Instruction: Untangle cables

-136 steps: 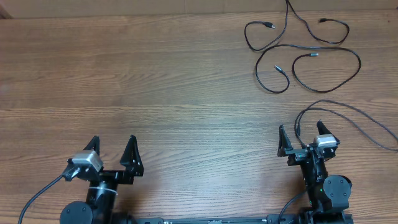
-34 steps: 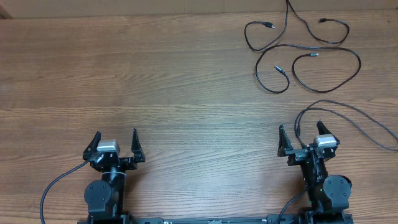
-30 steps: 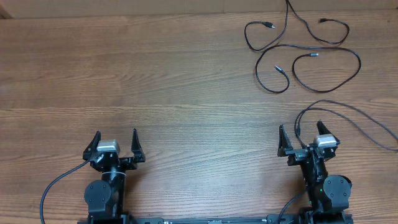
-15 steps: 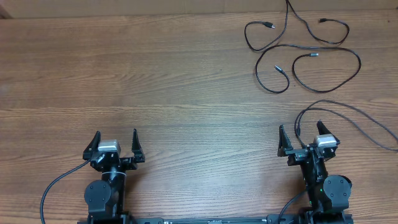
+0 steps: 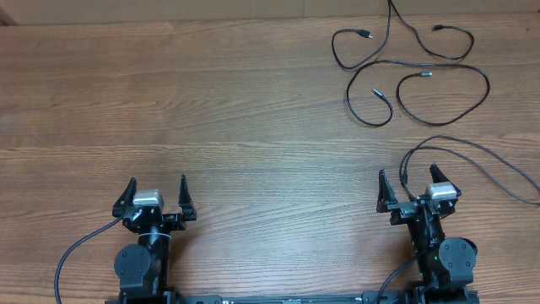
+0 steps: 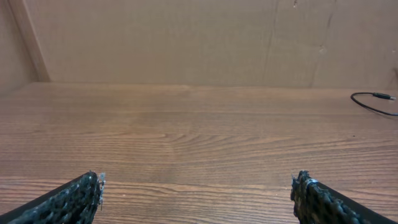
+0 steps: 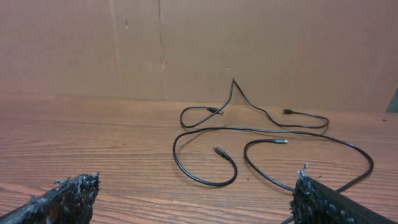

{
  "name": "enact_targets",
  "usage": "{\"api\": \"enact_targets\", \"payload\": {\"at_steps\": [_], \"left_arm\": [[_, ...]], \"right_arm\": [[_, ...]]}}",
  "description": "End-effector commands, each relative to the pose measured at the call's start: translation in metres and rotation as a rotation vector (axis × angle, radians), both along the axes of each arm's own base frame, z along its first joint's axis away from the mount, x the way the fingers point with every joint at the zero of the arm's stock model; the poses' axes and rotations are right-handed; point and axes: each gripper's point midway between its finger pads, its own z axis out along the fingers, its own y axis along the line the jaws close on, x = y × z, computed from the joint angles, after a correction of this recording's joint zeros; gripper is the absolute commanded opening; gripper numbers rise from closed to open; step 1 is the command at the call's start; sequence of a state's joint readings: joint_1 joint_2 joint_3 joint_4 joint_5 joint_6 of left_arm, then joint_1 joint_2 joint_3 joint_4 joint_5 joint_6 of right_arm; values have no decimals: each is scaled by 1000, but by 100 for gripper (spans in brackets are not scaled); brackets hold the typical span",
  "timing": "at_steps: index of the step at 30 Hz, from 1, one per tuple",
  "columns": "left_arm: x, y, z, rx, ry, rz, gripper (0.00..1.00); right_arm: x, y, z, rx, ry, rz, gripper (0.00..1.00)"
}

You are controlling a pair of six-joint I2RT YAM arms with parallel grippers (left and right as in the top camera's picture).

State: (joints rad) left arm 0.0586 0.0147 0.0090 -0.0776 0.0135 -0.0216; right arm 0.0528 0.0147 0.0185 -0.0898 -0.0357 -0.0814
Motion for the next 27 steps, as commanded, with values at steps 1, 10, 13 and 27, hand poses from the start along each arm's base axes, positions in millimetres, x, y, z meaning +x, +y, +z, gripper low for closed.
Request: {"api": "enact_targets", "payload": {"at_steps": [1, 10, 13, 27], "left_arm": [[0, 1, 0, 23, -5, 4, 100], [0, 1, 0, 23, -5, 4, 99], [0, 1, 0, 23, -5, 4, 99], [0, 1, 0, 23, -5, 4, 100]], "right_arm": [[0, -2, -1, 6, -7, -14, 100], [0, -2, -1, 6, -7, -14, 100], [0, -6, -1, 5, -7, -31, 100], [1, -16, -1, 5, -5, -76, 100]]}}
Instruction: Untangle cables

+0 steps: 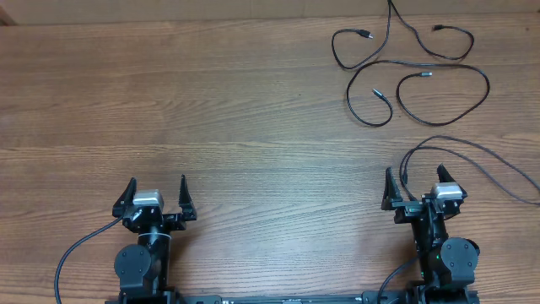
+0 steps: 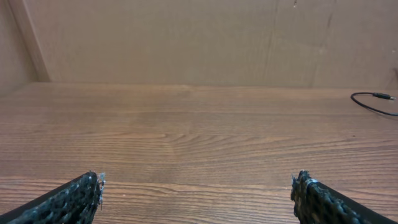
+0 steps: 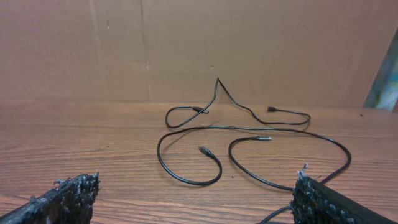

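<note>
Thin black cables (image 1: 409, 72) lie tangled in loops on the wooden table at the far right; the right wrist view shows the same cables (image 3: 249, 134) ahead of it. One cable end (image 2: 373, 99) shows at the right edge of the left wrist view. My left gripper (image 1: 157, 196) rests open at the near left, nothing between its fingers (image 2: 74, 199). Far short of the tangle, my right gripper (image 1: 416, 187) stands open at the near right, with a cable loop (image 1: 472, 156) just beside it.
A brown cardboard wall (image 3: 186, 43) closes off the far side of the table (image 1: 211, 110). A separate black cable runs from the right arm off the right edge. Bare wood stretches across the left and middle.
My right gripper has shifted slightly to the right and turned a little, so the cables sit further left in its wrist view. The left arm and the cables have not moved.
</note>
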{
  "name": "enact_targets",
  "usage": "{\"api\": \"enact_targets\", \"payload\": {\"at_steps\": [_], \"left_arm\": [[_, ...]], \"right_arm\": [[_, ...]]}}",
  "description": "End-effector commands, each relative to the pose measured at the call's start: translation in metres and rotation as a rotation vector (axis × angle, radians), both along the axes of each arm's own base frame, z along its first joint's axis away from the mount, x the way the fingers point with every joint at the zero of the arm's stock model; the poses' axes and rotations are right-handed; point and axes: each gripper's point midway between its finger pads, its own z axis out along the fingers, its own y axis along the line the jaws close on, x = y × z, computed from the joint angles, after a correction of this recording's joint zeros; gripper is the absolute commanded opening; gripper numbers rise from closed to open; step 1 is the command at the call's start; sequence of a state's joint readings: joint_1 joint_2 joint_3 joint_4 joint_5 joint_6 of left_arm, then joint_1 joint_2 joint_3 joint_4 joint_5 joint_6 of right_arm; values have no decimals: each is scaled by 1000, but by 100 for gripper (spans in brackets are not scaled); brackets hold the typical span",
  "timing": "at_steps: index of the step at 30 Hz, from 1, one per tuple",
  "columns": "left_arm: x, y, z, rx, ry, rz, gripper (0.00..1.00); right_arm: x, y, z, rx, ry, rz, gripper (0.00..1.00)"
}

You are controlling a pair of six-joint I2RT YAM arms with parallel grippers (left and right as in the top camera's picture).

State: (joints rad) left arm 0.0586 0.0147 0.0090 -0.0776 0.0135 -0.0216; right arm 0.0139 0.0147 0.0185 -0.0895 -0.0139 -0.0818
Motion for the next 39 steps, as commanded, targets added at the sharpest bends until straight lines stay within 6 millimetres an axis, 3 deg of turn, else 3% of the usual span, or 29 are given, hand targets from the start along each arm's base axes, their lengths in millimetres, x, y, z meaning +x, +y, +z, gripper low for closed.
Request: {"api": "enact_targets", "payload": {"at_steps": [1, 39], "left_arm": [[0, 1, 0, 23, -5, 4, 100], [0, 1, 0, 23, -5, 4, 100]], "right_arm": [[0, -3, -1, 6, -5, -16, 100], [0, 1, -1, 6, -7, 1, 100]]}}
